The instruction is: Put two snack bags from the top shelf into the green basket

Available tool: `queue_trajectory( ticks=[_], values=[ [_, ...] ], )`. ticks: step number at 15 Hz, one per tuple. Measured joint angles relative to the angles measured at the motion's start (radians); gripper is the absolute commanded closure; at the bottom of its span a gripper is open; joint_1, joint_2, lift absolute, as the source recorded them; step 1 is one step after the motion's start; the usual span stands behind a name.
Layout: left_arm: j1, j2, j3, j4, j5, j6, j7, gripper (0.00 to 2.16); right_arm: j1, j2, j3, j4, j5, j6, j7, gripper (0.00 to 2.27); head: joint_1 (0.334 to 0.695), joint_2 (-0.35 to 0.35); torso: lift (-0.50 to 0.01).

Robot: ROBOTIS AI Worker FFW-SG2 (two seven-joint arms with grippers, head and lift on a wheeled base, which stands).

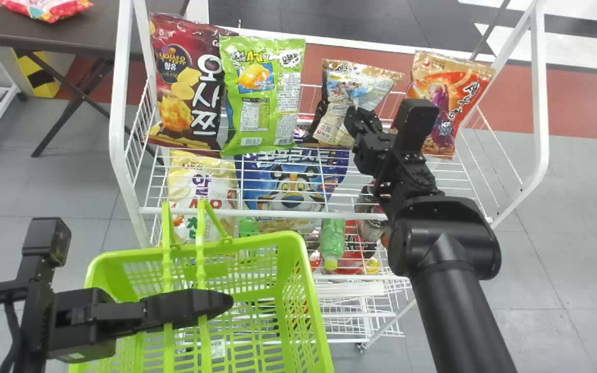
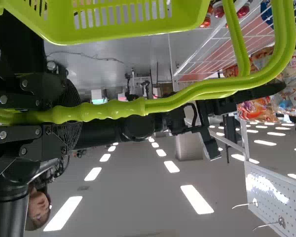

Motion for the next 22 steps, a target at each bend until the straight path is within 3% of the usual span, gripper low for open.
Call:
queue_trajectory(
  ticks=[8, 13, 22],
  values=[
    [0.003, 0.002, 0.003, 0.0, 0.002, 0.0, -0.001, 2.14, 0.299, 0.0, -0.002, -0.562, 0.021, 0.222, -0.027, 2.23, 0.695, -0.213, 0.0],
    [0.012, 0.001, 0.006, 0.0, 0.002, 0.0, -0.001, 2.14, 0.456, 0.0, 0.064, -0.858, 0.007, 0.501, -0.014, 2.23, 0.695, -0.182, 0.0],
    [0.023, -0.006, 0.018, 0.001, 0.003, 0.0, -0.007, 2.14, 0.524, -0.027, 0.371, -1.018, 0.008, 0.93, -0.022, 2.22, 0.695, 0.049, 0.0]
  ],
)
